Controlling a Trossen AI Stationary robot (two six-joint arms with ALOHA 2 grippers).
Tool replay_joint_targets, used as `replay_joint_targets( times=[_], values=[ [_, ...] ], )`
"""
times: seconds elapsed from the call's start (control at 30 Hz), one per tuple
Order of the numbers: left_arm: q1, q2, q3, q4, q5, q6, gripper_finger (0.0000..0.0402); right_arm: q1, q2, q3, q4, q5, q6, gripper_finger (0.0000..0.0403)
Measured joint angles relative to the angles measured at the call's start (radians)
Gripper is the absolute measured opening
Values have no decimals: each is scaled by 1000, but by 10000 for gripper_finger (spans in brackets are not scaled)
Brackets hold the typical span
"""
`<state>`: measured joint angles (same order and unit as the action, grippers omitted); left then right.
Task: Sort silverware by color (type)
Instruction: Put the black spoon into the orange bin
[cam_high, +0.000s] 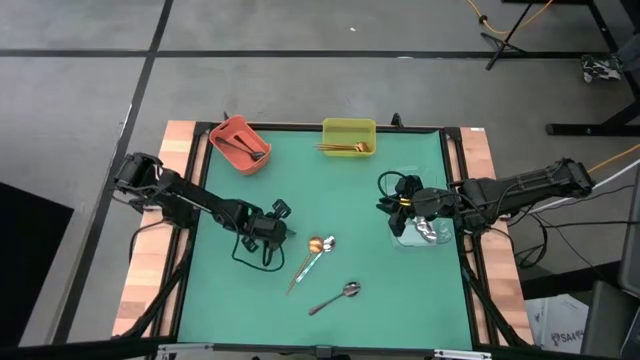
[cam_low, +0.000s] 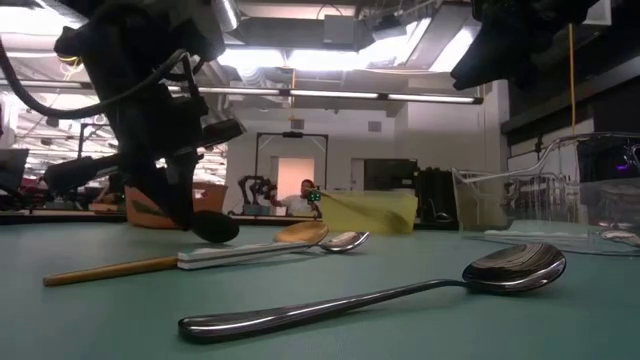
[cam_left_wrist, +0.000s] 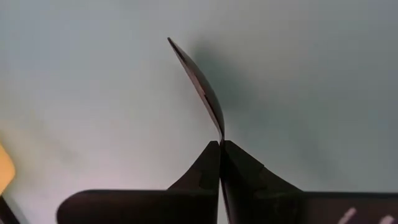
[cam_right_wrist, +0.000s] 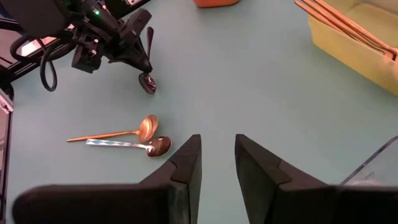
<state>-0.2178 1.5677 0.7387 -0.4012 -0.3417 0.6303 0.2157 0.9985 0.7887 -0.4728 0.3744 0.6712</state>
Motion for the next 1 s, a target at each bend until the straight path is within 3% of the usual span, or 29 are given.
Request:
replay_joint_targets(
  times=[0.3,0.83,1.0],
  values=[
    [43,0,0,-3,19,-127,14,0,0,0,0,0,0,88],
    [78,0,0,0,68,-138,65,0,0,0,0,0,0,88],
    [78,0,0,-1,59,-324,65,0,0,0,0,0,0,88]
  ],
)
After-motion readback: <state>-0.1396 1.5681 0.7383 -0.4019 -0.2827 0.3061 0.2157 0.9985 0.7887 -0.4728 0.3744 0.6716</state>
